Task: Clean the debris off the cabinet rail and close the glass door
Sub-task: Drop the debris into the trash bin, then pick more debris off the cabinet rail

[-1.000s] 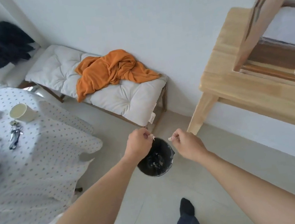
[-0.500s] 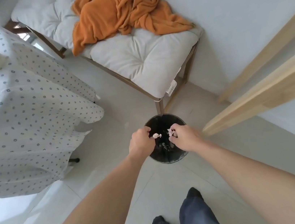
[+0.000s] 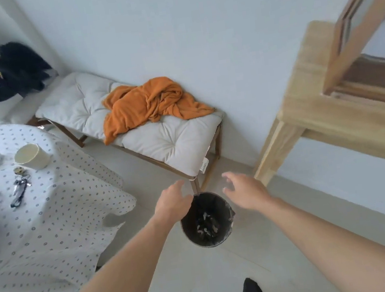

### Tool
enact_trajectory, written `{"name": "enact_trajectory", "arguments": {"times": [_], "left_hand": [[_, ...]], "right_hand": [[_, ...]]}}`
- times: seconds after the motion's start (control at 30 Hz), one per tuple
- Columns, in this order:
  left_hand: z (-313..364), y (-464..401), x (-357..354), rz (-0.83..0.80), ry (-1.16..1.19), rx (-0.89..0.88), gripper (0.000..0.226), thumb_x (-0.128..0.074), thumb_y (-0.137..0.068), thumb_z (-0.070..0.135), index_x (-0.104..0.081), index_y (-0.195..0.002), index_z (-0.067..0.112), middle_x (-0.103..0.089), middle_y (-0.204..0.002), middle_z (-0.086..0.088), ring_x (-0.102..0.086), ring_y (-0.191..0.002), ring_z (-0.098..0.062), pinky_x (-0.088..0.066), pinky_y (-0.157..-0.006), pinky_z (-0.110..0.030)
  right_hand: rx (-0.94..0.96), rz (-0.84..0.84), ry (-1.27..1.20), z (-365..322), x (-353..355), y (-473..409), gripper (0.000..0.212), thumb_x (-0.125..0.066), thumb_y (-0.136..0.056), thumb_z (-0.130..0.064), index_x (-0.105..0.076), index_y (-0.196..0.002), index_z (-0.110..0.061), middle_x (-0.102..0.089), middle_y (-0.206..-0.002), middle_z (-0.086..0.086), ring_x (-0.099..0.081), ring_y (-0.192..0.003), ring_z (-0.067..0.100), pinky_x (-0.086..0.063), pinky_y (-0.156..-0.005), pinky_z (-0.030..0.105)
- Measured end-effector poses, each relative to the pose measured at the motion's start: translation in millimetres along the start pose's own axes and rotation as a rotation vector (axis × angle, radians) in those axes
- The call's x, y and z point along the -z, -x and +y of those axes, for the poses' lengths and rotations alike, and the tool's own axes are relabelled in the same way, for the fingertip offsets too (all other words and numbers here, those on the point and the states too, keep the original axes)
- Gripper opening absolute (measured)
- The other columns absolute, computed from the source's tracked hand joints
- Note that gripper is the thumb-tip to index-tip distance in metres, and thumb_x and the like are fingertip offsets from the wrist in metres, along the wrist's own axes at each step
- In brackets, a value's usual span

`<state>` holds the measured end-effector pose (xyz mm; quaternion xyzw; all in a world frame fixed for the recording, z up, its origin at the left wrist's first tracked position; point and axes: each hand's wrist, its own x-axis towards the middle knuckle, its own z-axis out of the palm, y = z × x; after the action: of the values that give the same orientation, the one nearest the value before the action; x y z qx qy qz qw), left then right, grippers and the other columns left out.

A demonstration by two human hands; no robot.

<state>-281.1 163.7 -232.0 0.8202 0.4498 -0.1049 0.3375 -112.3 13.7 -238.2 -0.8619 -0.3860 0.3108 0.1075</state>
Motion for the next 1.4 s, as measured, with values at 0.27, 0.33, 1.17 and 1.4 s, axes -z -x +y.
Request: {"name": "enact_trajectory", "arguments": {"times": [0.27,0.33,1.17,1.4], "left_hand": [[129,74,95,0.079,-0.084,-0.324,0.061,-0.060,-0.092,0.044,-0.046,-0.149,0.027,-0.060,-0.140,-0.005,-0.054,-0.127,-0.029,-0.047,-0.098,-0.040],[164,85,104,0.078,-0.072,-0.415,0.054,-0.063,-0.091,0.040,-0.055,-0.142,0.023,-0.065,-0.127,-0.004,-0.057,-0.124,-0.028,-0.047,-0.098,-0.039],[454,79,-9,0.030,-0.118,-0.739,0.038,-0.066,-0.088,0.032,-0.069,-0.126,0.030,-0.072,-0.118,-0.001,-0.064,-0.110,-0.026,-0.049,-0.083,-0.031],[459,65,-19,0.081,-0.113,-0.730,0.020,-0.069,-0.089,0.038,-0.078,-0.107,0.036,-0.076,-0.110,0.006,-0.067,-0.103,-0.022,-0.055,-0.081,-0.034]], "right_hand": [[-0.044,0.266,-0.119,-19,140,132,0.048,-0.051,-0.103,-0.039,-0.054,-0.150,-0.027,-0.066,-0.146,-0.003,-0.061,-0.133,0.025,-0.049,-0.103,0.043],[-0.069,0.335,-0.140,-10,167,158,0.046,-0.051,-0.101,-0.037,-0.058,-0.146,-0.028,-0.068,-0.144,-0.005,-0.062,-0.132,0.025,-0.049,-0.102,0.042],[-0.400,0.701,-0.366,187,284,210,0.043,-0.062,-0.098,-0.042,-0.066,-0.139,-0.032,-0.079,-0.112,-0.010,-0.071,-0.116,0.025,-0.054,-0.093,0.039],[-0.388,0.699,-0.305,188,285,187,0.043,-0.062,-0.100,-0.049,-0.071,-0.138,-0.031,-0.081,-0.122,0.001,-0.070,-0.123,0.030,-0.058,-0.095,0.042]]}}
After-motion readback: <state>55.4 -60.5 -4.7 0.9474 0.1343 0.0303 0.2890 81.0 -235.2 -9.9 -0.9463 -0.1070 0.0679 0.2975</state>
